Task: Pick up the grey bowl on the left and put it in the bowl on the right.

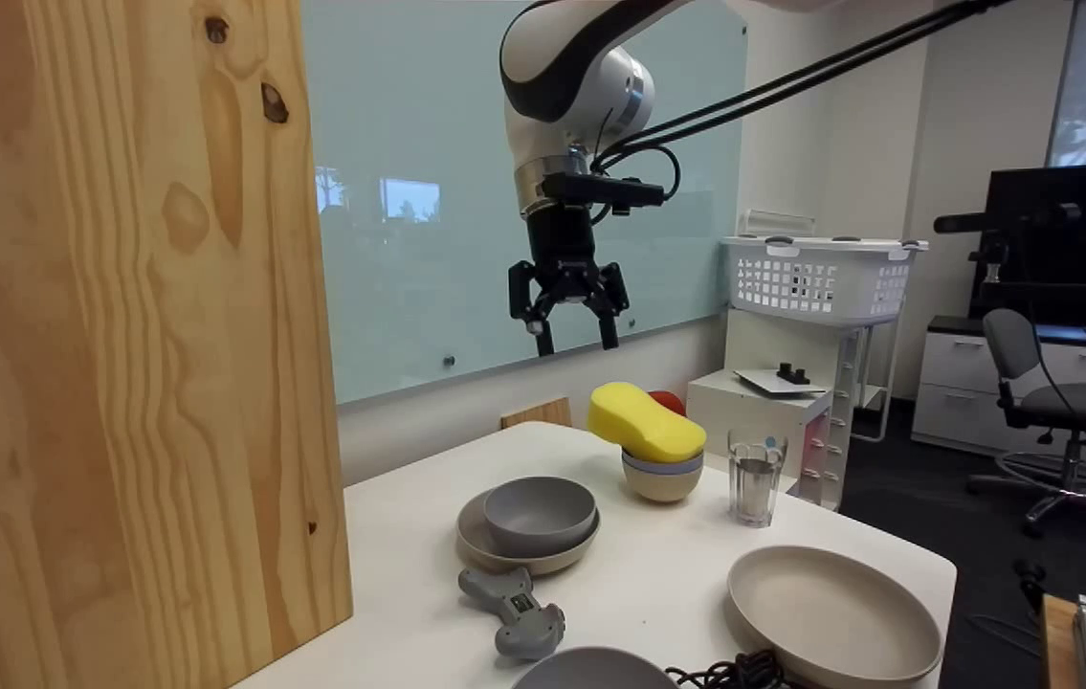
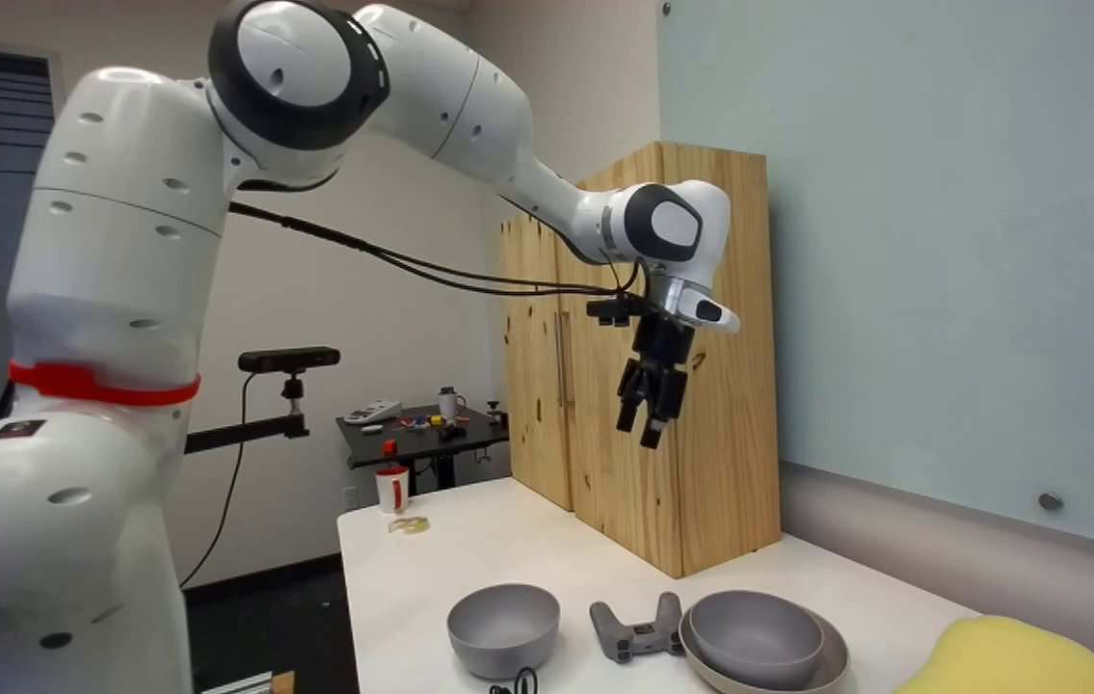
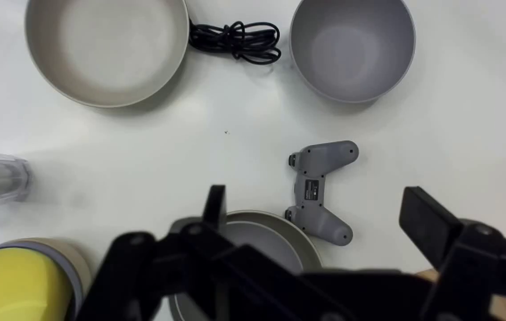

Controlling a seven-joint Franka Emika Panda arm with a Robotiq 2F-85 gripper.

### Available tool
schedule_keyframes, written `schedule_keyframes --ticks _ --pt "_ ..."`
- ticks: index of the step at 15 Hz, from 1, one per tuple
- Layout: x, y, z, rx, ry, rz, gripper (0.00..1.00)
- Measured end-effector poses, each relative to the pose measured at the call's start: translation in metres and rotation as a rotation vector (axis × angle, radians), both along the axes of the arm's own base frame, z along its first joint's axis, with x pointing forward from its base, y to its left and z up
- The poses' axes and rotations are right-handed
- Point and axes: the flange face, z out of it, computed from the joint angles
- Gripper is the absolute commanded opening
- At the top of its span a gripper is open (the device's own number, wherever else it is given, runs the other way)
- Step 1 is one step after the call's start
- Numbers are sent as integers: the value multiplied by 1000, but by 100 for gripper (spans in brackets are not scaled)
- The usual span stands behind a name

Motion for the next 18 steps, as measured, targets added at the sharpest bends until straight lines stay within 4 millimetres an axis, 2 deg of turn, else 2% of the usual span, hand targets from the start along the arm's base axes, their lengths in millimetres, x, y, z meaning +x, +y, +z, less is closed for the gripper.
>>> schedule_keyframes --ticks 9,11,13,18 --pt "0 0 0 0 0 0 100" --pt "1 3 -6 14 7 3 100" --pt "5 13 -24 49 25 26 100" --pt "9 55 -97 139 118 244 100"
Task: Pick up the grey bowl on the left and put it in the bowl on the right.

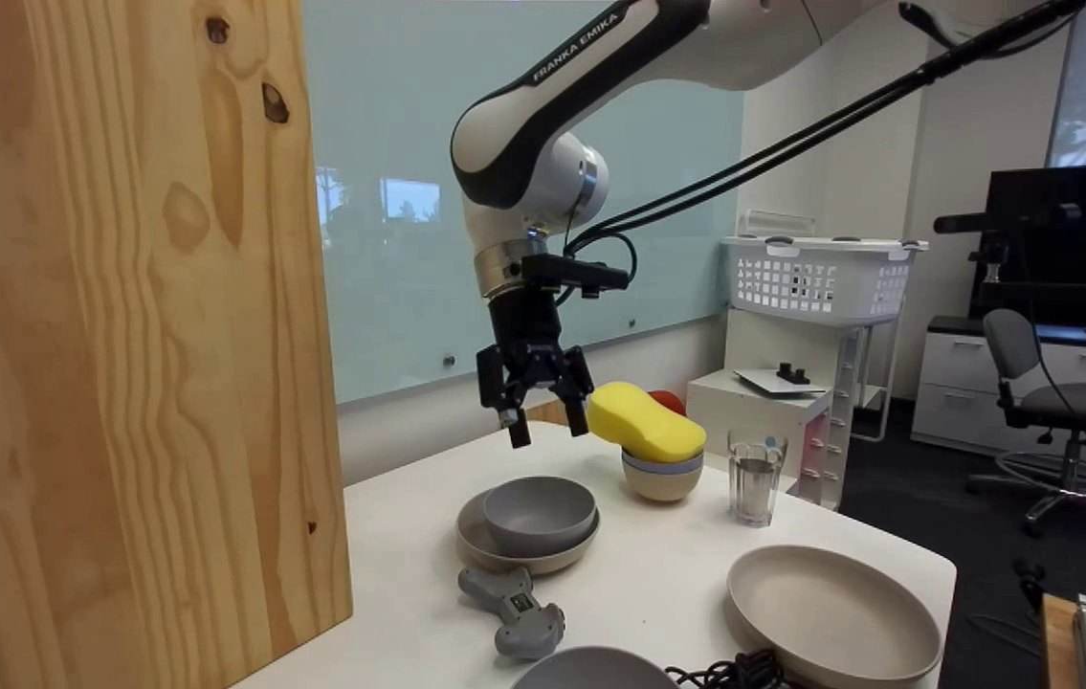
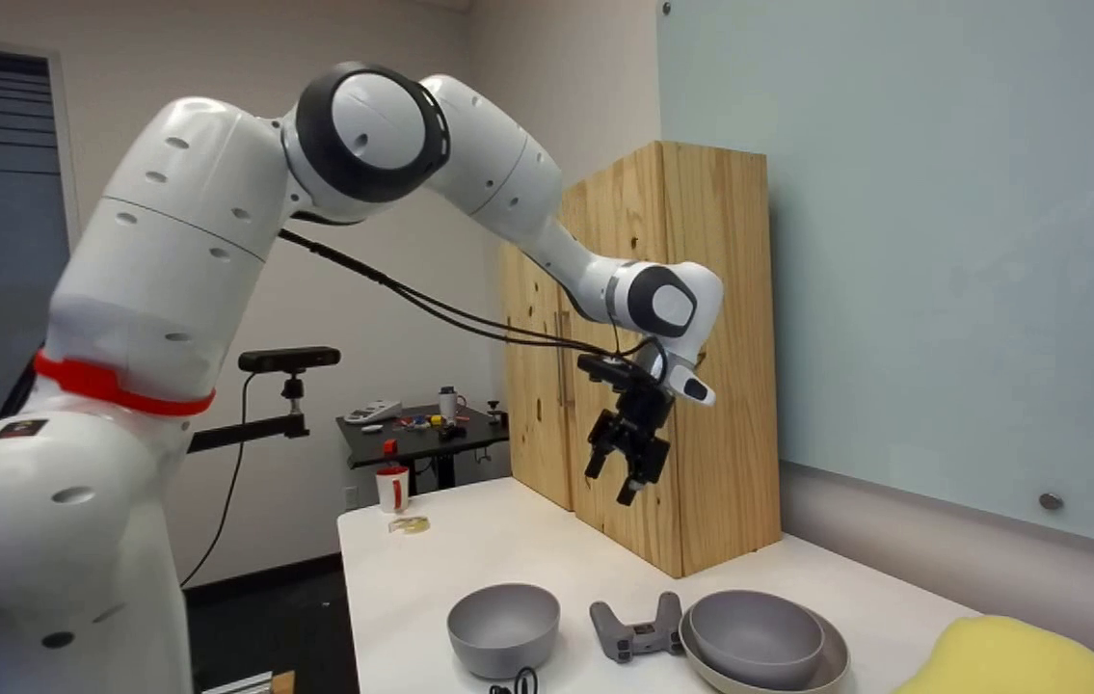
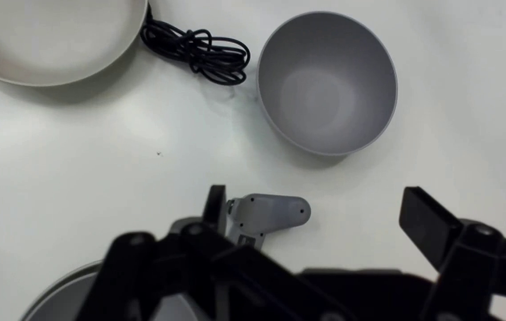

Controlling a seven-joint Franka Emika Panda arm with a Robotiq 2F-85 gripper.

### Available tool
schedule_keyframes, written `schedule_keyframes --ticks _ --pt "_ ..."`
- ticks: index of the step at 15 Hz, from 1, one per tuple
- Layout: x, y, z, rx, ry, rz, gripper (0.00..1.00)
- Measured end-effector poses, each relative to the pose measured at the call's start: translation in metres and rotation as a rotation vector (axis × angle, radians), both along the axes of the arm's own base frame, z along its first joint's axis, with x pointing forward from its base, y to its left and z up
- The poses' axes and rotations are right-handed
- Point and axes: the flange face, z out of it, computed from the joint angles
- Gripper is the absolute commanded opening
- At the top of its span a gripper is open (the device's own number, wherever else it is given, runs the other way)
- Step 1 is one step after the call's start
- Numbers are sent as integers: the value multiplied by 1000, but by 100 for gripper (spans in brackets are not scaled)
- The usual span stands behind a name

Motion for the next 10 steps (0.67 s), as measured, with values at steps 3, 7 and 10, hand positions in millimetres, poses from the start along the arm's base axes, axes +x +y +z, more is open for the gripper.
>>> schedule_keyframes --ticks 3,7,10 --pt "2 23 -28 43 29 133 100" --pt "3 57 -47 107 32 313 100" --pt "-4 82 -64 150 48 447 100"
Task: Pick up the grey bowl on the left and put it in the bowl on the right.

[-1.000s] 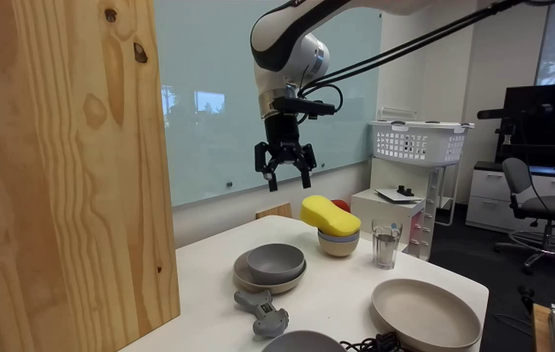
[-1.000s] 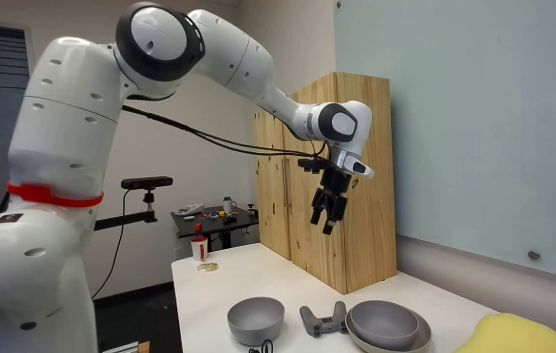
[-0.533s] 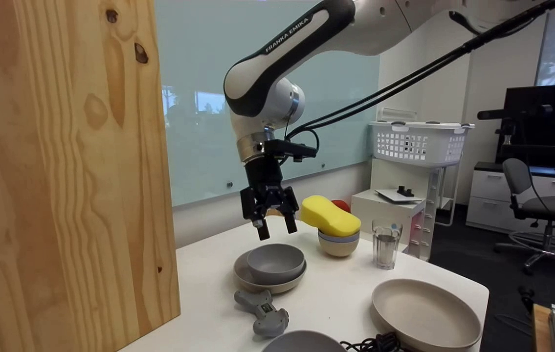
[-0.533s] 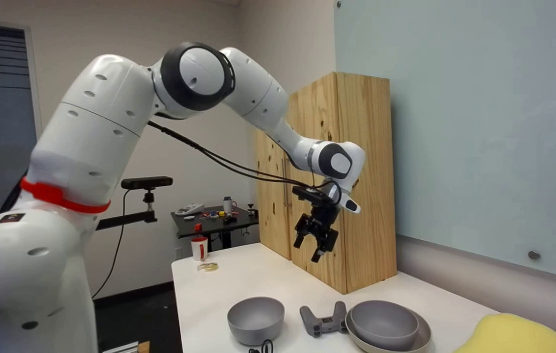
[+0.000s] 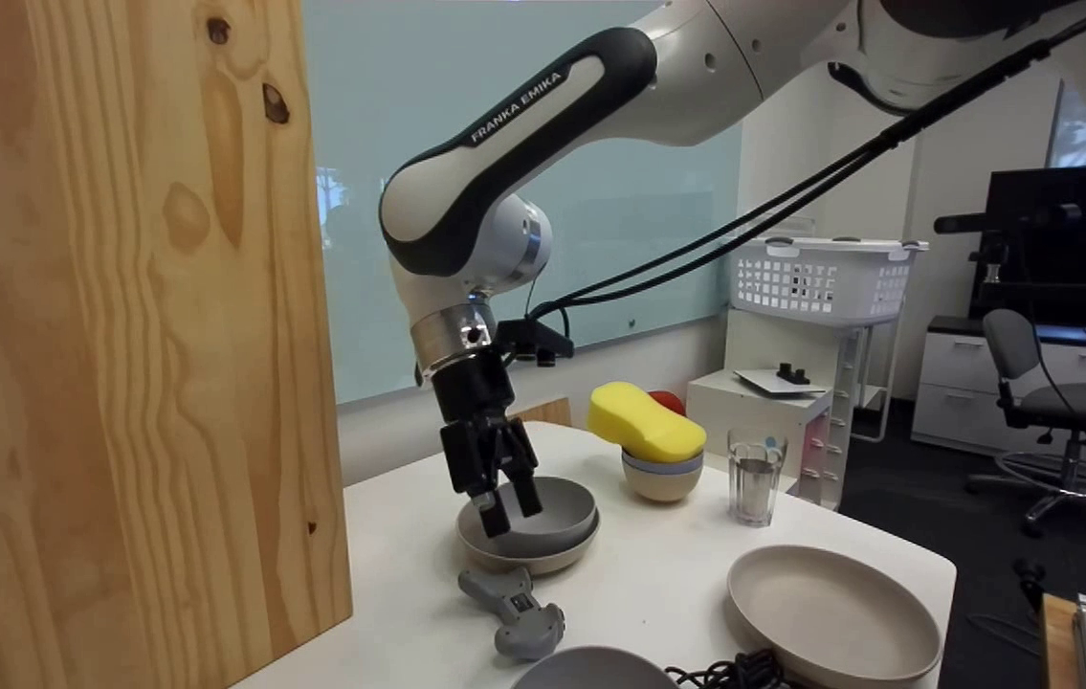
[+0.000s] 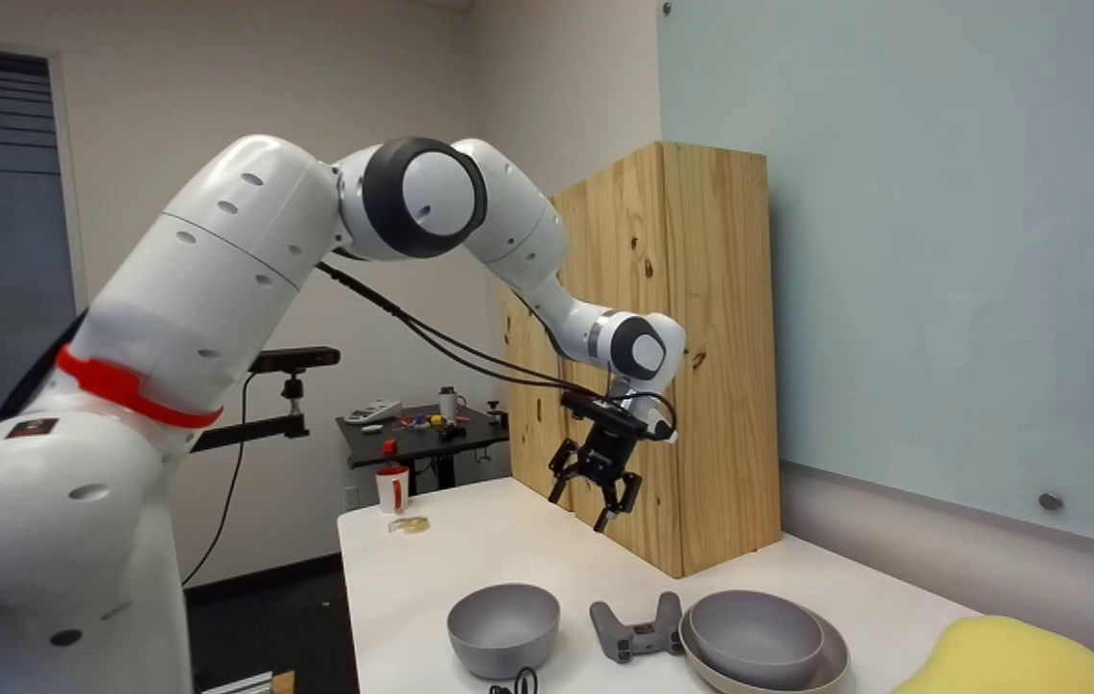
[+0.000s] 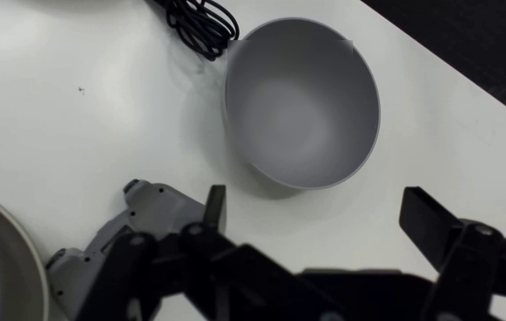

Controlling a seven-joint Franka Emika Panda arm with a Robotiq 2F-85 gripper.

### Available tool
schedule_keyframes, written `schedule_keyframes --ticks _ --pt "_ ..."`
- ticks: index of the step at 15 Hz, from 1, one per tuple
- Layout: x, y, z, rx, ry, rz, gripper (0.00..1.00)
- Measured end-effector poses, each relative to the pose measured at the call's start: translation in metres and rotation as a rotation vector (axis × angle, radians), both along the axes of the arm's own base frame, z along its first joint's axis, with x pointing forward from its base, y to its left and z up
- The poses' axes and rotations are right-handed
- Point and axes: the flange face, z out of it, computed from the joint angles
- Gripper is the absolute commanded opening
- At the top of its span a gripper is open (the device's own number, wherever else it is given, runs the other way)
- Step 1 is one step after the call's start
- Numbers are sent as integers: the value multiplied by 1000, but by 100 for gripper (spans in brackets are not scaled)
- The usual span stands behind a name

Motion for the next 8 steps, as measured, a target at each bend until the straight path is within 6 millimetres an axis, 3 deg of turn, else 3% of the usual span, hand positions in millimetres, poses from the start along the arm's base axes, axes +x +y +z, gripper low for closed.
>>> schedule_keyframes --ticks 4,8 --pt "-18 27 -30 -68 45 162 100" --pt "-28 26 -42 -177 45 286 100"
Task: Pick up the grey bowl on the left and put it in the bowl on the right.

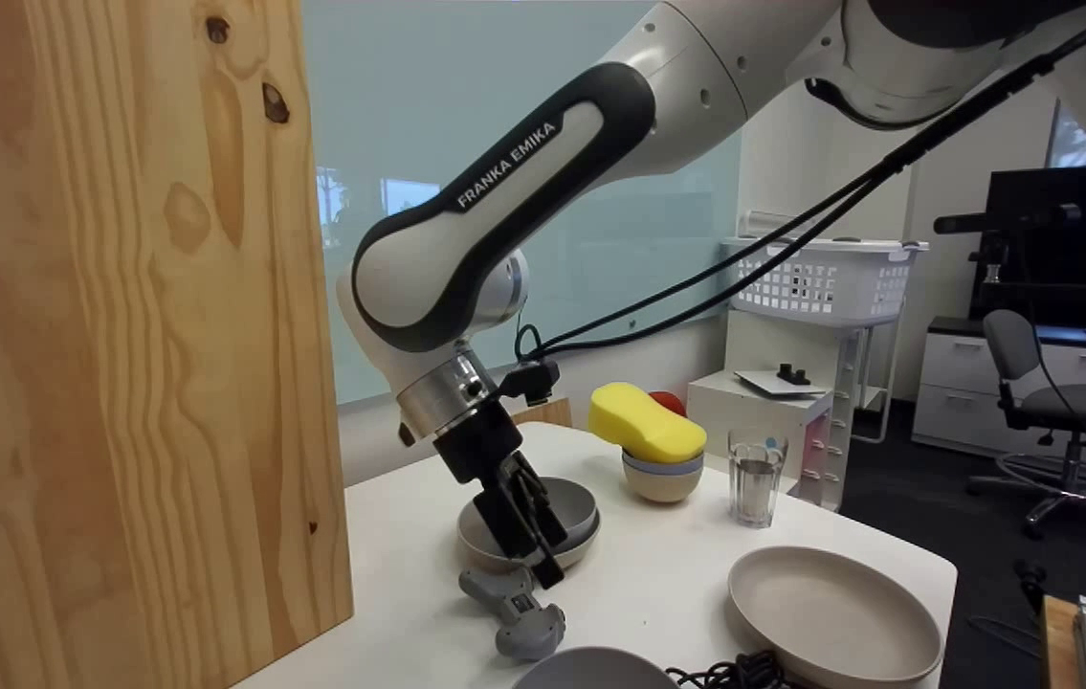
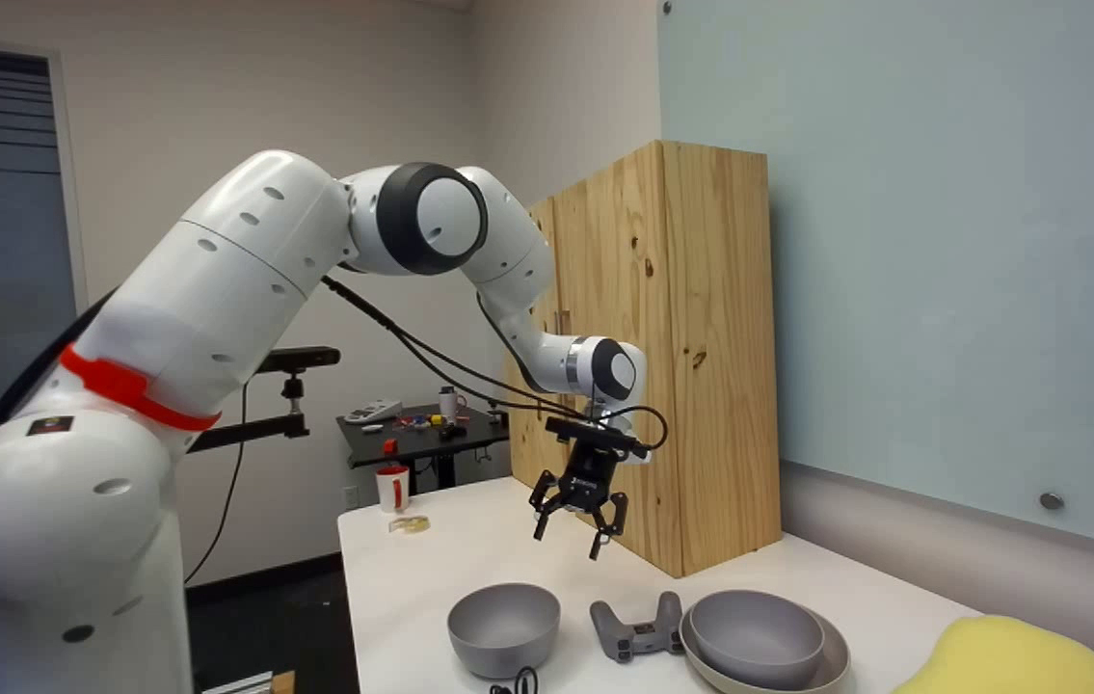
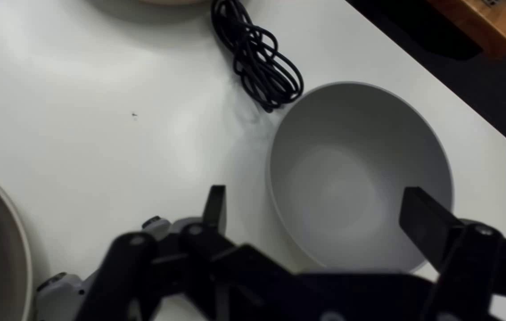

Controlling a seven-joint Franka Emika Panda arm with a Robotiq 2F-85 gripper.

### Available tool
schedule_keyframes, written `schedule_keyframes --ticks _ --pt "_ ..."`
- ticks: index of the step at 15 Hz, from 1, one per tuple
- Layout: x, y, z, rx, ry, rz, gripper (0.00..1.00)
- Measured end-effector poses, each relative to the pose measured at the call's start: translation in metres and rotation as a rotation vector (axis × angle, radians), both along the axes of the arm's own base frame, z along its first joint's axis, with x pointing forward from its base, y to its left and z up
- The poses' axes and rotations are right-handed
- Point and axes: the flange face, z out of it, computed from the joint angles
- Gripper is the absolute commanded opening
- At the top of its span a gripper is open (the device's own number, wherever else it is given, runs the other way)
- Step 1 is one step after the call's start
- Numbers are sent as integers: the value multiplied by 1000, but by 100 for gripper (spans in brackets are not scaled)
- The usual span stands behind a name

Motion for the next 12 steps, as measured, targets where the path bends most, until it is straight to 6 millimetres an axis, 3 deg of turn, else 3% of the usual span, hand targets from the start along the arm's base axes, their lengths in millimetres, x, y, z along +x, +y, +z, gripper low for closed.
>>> schedule_keyframes --ticks 3,7,12 --pt "3 -4 -2 -21 -64 56 100" --pt "7 12 6 74 -195 57 100" --pt "-24 35 8 210 -207 34 100"
